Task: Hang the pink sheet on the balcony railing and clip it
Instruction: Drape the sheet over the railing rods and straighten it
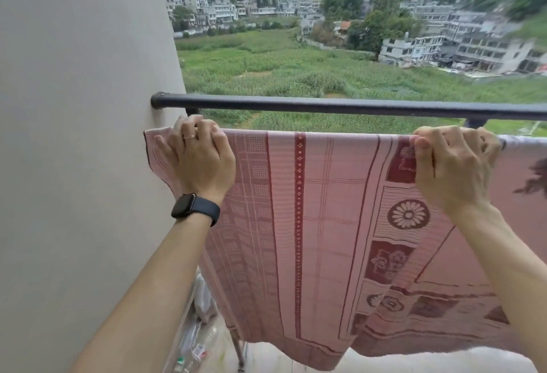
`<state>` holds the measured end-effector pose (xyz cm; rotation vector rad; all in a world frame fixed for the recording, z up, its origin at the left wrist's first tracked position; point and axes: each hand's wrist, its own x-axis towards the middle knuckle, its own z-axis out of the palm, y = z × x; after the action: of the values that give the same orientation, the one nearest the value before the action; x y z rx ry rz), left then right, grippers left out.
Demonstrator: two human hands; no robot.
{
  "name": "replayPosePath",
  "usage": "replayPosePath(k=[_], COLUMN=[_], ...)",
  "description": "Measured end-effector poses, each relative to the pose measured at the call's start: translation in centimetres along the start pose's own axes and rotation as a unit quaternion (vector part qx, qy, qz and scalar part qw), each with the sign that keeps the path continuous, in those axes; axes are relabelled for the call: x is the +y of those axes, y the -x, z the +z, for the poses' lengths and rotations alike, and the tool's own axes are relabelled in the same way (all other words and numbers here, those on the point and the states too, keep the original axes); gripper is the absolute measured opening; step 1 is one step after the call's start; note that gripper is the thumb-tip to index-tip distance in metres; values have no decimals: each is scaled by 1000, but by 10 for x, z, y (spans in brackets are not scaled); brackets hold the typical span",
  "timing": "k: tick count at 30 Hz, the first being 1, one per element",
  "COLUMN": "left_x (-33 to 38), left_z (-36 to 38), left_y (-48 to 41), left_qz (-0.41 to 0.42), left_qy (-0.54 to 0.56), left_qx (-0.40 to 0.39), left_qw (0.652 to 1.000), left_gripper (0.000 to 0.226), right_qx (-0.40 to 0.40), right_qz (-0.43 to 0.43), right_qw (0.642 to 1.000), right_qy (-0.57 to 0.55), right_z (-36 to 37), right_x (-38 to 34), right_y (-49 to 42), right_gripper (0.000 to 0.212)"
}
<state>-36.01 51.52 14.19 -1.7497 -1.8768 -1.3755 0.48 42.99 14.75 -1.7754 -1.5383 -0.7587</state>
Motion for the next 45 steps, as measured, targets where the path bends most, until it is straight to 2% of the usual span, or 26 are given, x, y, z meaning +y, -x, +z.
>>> replayPosePath(k=[1, 2, 5, 7, 9, 12, 17, 24, 26, 28, 31, 33, 35, 42, 45], left_x=[15, 32, 102, 147, 174, 177, 177, 203, 242, 298, 385, 420, 428, 422, 434], left_z=[0, 0, 5, 18, 31, 50, 49, 34, 39, 54, 83, 97, 108, 118, 114], left_y=[5, 12, 45, 66, 76, 76, 75, 78, 95, 119, 159, 172, 174, 172, 177], left_qz=[-8, 22, 191, 231, 227, 229, 223, 70, 102, 189, 305, 338, 332, 326, 237], left_qy=[1, -6, 6, 35, 28, -11, -51, -118, -105, -68, -24, -41, -68, -70, -55], left_qx=[1, -1, -42, -82, -100, -84, -49, -47, -49, -67, -89, -87, -82, -20, -37], left_qw=[1000, 1000, 981, 969, 968, 970, 972, 989, 988, 977, 948, 936, 937, 943, 969], left_gripper=[36, 35, 39, 41, 41, 37, 37, 41, 36, 38, 41, 39, 39, 35, 42], right_qx=[4, 5, 25, 34, 7, -18, -10, 2, -5, -16, -16, -16, -28, -33, -25], right_qz=[2, 0, -18, -3, 16, 1, 25, 113, 122, 113, 73, 35, 25, 92, 133], right_qw=[1000, 1000, 999, 999, 999, 1000, 999, 993, 993, 993, 997, 999, 998, 994, 990], right_qy=[-2, -8, -27, -39, -32, 5, 23, 18, 3, -6, 9, 32, 46, 45, 47], right_z=[0, 0, 2, -2, -8, -18, -38, -53, -51, -49, -48, -53, -60, -91, -102], right_x=[8, 11, 14, 30, 58, 117, 222, 296, 290, 279, 284, 303, 335, 486, 540], right_y=[0, 0, -1, -5, -9, -11, -12, 3, 3, 3, 4, 2, -1, -7, -9], right_gripper=[40, 39, 36, 37, 45, 55, 54, 51, 47, 47, 46, 43, 44, 57, 57])
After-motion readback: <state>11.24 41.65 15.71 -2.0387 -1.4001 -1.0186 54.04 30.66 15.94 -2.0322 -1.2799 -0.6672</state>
